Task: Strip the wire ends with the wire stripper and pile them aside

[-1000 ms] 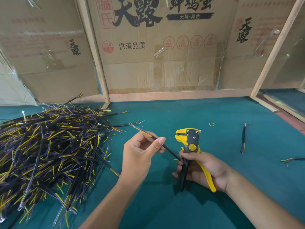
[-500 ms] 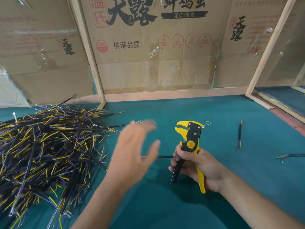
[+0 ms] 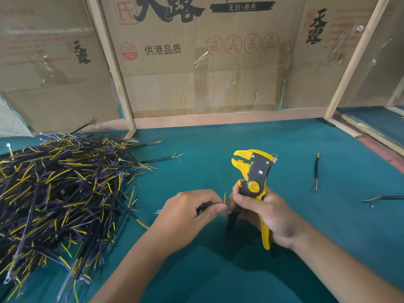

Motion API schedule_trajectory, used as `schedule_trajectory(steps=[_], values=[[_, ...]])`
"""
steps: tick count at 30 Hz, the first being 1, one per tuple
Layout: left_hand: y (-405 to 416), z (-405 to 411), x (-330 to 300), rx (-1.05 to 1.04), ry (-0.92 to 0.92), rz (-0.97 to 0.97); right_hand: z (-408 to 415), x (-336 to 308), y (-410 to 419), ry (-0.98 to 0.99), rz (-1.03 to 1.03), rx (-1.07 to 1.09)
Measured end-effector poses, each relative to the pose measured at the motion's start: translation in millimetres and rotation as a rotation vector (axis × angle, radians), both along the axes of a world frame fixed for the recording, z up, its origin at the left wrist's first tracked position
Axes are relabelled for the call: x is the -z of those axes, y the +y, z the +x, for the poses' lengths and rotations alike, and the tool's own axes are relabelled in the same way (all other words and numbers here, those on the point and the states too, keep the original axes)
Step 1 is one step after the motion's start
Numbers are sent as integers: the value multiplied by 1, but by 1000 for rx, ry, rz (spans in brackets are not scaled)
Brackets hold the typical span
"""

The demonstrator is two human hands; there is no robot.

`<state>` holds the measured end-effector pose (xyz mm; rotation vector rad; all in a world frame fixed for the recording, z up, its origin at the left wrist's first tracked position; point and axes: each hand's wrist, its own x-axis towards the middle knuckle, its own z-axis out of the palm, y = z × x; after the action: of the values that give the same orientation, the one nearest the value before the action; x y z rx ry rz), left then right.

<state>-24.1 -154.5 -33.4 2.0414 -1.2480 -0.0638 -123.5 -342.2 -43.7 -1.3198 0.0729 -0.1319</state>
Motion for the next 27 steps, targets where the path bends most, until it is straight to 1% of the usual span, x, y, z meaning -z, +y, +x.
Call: schedule_trajectory(steps=[3, 6, 8, 10, 14, 17, 22, 24, 27], values=[[4, -2, 1, -42, -73, 39, -2, 0, 4, -3, -20, 16], [4, -8, 0, -41, -6, -11, -3, 1, 7, -51, 5, 28], [2, -12, -1, -17, 35, -25, -3, 1, 7, -85, -28, 51], [0, -15, -3, -42, 32, -39, -4, 0, 8, -100, -80, 54], [2, -15, -6, -94, 18, -105, -4, 2, 6, -89, -114, 66], [6, -11, -8, -156, -10, -139, -5, -1, -1, -40, -71, 96], [15, 1, -11, -242, -186, -123, -14, -13, -18, 181, 27, -130], [16, 3, -12, -256, -221, -130, -16, -14, -18, 217, 57, -193], [17, 6, -12, -259, -293, -131, -17, -16, -15, 232, 24, -245]])
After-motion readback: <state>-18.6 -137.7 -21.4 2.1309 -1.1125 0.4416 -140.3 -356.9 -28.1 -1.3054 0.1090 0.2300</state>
